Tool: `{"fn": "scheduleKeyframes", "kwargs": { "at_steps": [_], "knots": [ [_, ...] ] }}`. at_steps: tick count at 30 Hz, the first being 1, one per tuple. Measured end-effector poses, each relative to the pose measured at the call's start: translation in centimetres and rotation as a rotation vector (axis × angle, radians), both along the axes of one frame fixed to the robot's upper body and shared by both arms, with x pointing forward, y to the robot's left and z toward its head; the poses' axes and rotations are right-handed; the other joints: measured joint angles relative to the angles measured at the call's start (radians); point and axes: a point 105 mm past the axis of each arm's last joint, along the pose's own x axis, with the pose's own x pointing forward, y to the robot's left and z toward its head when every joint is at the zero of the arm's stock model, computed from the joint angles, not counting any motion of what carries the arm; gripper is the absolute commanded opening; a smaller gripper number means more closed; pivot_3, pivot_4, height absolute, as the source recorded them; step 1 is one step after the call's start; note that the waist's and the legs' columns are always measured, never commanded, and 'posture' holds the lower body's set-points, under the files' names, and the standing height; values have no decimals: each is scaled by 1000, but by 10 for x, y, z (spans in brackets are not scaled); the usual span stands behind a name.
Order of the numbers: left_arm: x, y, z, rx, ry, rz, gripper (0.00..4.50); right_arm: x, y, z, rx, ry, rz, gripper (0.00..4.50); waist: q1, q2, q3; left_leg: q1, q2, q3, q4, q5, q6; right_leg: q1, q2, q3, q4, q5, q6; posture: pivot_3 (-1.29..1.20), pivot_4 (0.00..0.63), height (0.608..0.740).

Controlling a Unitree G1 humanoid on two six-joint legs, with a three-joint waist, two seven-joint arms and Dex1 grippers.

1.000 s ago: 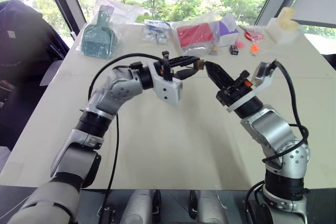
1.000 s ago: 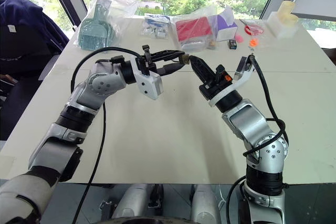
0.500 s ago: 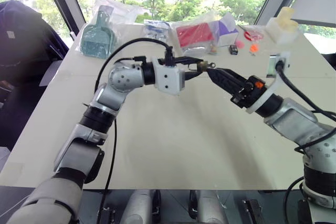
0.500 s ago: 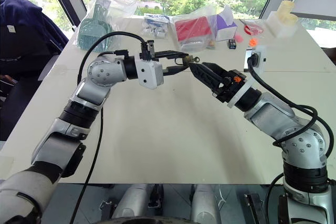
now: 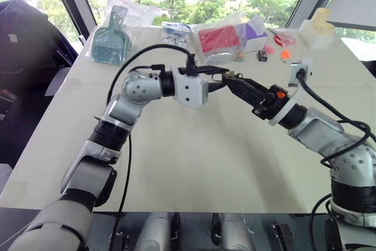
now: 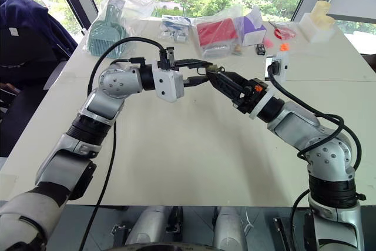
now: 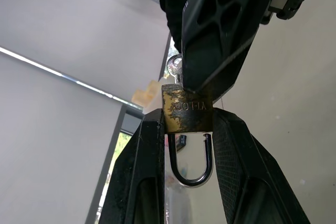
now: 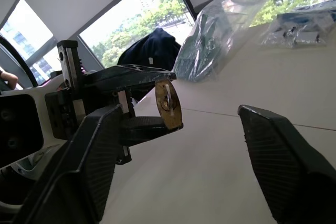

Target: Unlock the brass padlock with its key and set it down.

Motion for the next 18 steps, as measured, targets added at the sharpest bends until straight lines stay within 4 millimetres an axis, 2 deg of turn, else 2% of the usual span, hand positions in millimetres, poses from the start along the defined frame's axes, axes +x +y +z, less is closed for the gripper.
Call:
{"fn": "scheduleKeyframes", "kwargs": {
  "at_steps": [1, 3, 5, 16, 17, 18],
  "knots": [
    [0, 0, 0, 0, 0, 0, 695, 1, 0, 0, 1, 1, -1, 1888, 0, 0, 0, 0, 0, 0, 0, 0, 0, 0, 0, 0, 0, 0, 0, 0, 150, 735],
    [1, 0, -1, 2, 6, 5, 695, 0, 3, -1, 5, 3, 17, 723, -1, 0, 0, 0, 0, 0, 0, 0, 0, 0, 0, 0, 0, 0, 0, 0, 150, 735],
    [2, 0, -1, 5, 15, 11, 695, -1, 5, -1, 0, -2, 28, 19, 0, 0, 0, 0, 0, 0, 0, 0, 0, 0, 0, 0, 0, 0, 0, 0, 150, 735],
    [2, 2, -4, 8, 29, 14, 695, 1, 8, -4, 2, -8, 31, 19, -1, 0, 0, 0, 0, 0, 0, 0, 0, 0, 0, 0, 0, 0, 0, 0, 150, 735],
    [3, 2, -4, 8, 33, 13, 1495, 2, 9, -4, 6, -8, 33, 0, -1, 0, 0, 0, 0, 0, 0, 0, 0, 0, 0, 0, 0, 0, 0, 0, 150, 735],
    [3, 2, -4, 7, 38, 16, 1811, 3, 10, -4, 9, -8, 33, 0, -1, 0, 0, 0, 0, 0, 0, 0, 0, 0, 0, 0, 0, 0, 0, 0, 150, 735]
  ]
}}
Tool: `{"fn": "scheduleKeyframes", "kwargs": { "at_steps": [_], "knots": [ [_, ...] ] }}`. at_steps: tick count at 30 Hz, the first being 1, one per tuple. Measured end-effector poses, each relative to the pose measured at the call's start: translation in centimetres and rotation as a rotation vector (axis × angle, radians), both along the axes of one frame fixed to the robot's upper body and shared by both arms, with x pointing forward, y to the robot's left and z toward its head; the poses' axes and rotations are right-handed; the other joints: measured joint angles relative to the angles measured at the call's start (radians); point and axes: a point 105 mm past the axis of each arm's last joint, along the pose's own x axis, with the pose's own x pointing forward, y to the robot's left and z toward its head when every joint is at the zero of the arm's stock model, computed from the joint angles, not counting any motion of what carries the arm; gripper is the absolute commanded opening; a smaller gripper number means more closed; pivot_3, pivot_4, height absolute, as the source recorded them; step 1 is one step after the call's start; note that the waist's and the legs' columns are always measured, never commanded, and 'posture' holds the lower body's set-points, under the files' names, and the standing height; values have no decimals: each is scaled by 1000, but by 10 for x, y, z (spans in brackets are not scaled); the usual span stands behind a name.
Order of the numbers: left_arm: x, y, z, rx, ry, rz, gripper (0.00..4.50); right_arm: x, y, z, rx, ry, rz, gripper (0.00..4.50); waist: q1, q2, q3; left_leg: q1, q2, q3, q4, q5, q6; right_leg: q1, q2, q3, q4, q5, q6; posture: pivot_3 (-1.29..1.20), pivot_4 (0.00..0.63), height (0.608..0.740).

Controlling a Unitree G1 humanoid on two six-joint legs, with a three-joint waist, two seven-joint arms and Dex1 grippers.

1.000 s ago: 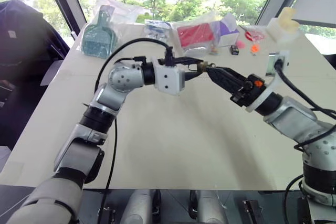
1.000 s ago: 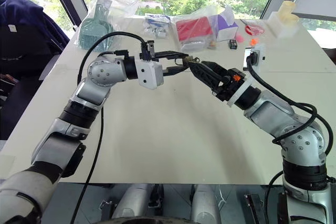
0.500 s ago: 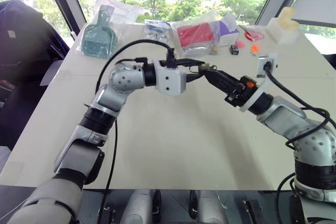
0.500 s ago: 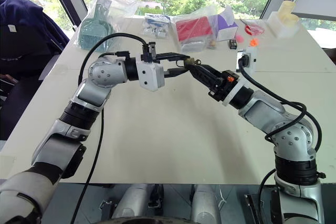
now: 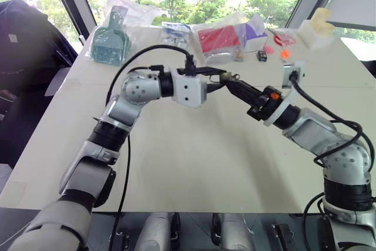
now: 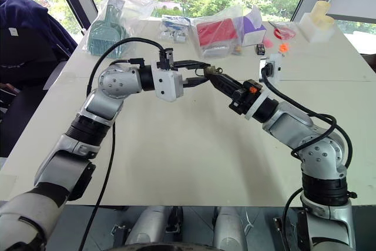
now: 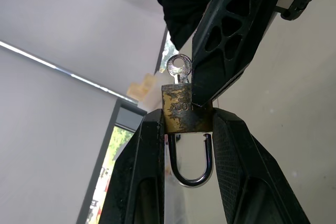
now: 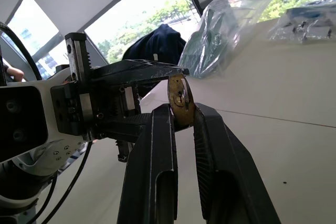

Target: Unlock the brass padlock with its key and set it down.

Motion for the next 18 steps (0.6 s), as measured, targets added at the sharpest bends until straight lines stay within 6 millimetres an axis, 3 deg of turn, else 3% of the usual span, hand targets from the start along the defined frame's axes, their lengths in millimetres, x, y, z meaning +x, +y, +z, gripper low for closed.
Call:
{"fn": "scheduleKeyframes", "kwargs": {
  "at_steps": [6, 12, 18],
  "knots": [
    [-7, -5, 2, 11, -4, -37, 4346, 5, 3, 0, 1, 2, -3, 0, 0, 0, 0, 0, 0, 0, 0, 0, 0, 0, 0, 0, 0, 0, 0, 0, 150, 735],
    [2, 8, 1, -22, 260, -2, 4476, 5, 0, 0, 4, 0, -13, 0, -2, 0, 0, 0, 0, 0, 0, 0, 0, 0, 0, 0, 0, 0, 0, 0, 150, 735],
    [18, 25, 24, -160, 472, 54, 4476, 6, -6, 1, 5, -2, -34, 0, -1, 0, 0, 0, 0, 0, 0, 0, 0, 1, 1, 0, 0, 0, 0, 0, 150, 735]
  ]
}}
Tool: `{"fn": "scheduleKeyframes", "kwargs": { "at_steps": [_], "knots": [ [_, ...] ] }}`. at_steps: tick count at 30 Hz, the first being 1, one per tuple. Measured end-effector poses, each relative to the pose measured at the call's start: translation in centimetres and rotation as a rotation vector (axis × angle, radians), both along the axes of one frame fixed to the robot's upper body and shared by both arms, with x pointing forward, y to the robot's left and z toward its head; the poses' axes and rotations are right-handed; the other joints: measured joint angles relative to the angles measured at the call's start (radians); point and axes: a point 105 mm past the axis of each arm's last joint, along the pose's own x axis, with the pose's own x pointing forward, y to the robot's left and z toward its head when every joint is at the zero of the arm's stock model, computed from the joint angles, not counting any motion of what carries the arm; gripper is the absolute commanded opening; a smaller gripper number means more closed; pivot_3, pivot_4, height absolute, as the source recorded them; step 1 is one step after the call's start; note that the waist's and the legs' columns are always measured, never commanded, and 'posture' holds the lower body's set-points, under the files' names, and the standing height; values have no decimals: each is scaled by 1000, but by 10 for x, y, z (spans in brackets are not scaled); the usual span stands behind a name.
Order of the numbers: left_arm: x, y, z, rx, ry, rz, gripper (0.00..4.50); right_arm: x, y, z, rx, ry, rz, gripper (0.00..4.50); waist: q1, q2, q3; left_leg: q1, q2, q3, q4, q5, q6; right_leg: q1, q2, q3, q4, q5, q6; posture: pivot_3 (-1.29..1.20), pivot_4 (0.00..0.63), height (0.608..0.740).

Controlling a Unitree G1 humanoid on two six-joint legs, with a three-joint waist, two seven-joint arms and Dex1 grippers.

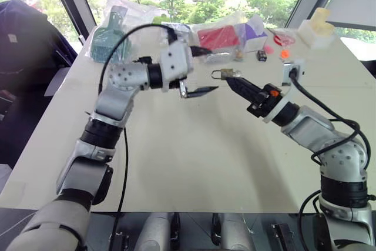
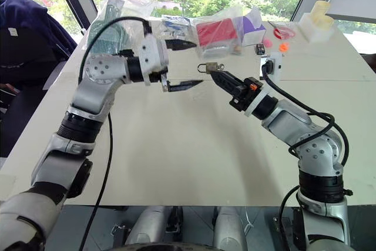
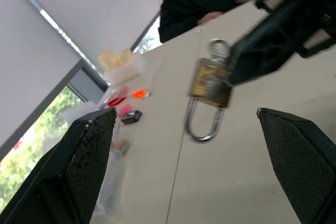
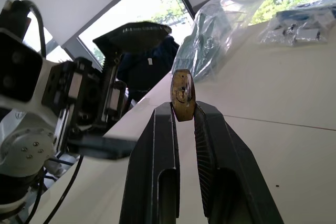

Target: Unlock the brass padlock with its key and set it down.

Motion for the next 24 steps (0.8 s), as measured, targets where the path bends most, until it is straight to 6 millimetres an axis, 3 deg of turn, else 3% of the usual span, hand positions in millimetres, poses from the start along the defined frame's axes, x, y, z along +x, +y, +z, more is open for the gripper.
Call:
{"fn": "scheduleKeyframes", "kwargs": {
  "at_steps": [3, 17, 24],
  "knots": [
    [3, -2, 6, -30, 12, 4, 4476, 0, 0, 0, -2, 2, 2, 0, 0, 0, 0, 0, 0, 0, 0, 0, 0, 0, 0, 0, 0, 0, 0, 0, 150, 735],
    [24, 0, -23, -29, 78, 48, 4476, -3, 3, 1, -7, 6, 2, 0, 0, 0, 0, 0, 0, 0, 0, 1, -2, 0, 0, 0, 0, 0, 0, 0, 150, 735],
    [31, -8, -20, -36, 64, 51, 4476, -5, 5, 1, -8, 9, 13, 0, 1, 0, 0, 0, 0, 0, 0, 0, 0, 0, 0, 0, 0, 0, 0, 0, 150, 735]
  ]
}}
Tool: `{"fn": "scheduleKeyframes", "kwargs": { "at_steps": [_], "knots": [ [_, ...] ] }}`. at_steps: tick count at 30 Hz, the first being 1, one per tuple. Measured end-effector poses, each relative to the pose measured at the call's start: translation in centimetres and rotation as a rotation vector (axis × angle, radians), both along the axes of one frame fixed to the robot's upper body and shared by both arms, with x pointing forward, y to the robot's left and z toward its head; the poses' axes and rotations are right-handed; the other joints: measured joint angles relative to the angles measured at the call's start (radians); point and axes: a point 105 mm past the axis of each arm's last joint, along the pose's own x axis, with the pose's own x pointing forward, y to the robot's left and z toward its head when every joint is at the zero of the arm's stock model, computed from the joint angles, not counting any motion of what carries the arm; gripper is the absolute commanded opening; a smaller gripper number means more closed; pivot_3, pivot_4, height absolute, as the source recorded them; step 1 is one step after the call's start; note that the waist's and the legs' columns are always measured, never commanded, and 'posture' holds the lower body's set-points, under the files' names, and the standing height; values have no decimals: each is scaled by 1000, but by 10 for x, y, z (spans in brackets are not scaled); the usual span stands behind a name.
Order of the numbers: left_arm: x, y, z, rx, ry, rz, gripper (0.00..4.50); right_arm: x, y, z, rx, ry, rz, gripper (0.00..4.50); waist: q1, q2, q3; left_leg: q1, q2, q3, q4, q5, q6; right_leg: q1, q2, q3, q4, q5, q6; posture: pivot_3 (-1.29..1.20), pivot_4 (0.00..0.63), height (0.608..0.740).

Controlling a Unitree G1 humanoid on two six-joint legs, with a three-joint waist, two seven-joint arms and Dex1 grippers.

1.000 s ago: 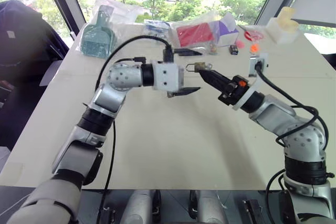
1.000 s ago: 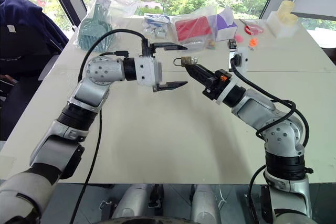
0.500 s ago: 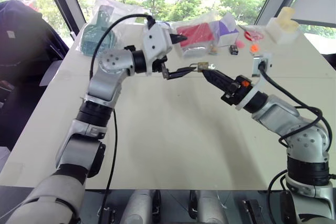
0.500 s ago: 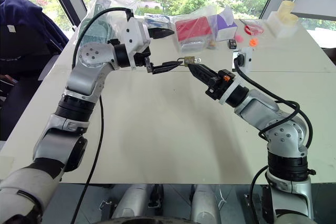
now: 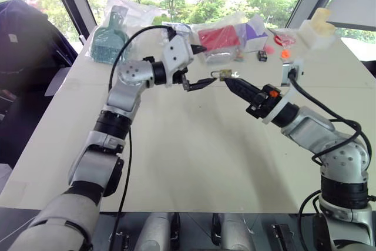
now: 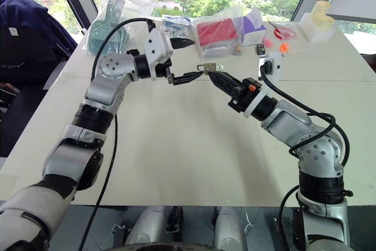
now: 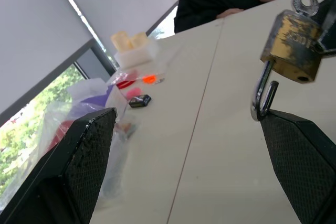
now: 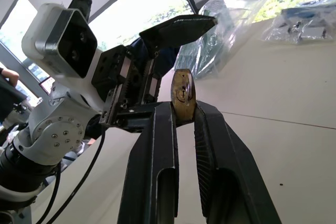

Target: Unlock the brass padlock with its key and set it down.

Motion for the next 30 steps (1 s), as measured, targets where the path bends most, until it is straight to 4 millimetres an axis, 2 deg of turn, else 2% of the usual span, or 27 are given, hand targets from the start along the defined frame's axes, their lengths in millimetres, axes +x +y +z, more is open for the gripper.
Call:
{"fn": "scheduleKeyframes", "kwargs": {
  "at_steps": [19, 25, 30],
  "knots": [
    [5, -4, 6, -33, -50, 48, 4476, -5, 4, -6, 13, 22, 16, 0, -1, 0, 0, 0, 0, 0, 0, 0, 0, 0, 0, 0, 0, 0, 0, 0, 150, 735],
    [2, -2, -6, -14, -27, 34, 4476, -6, 5, -6, 13, 23, 17, 0, -1, 0, 0, 0, 0, 0, 0, 0, 0, 0, 0, 0, 0, 0, 0, 0, 150, 735],
    [3, -1, -5, -24, -31, 49, 4476, -6, 5, -6, 12, 24, 18, 0, 0, 0, 0, 0, 0, 0, 0, 0, 0, 0, 0, 0, 0, 0, 0, 0, 150, 735]
  ]
}}
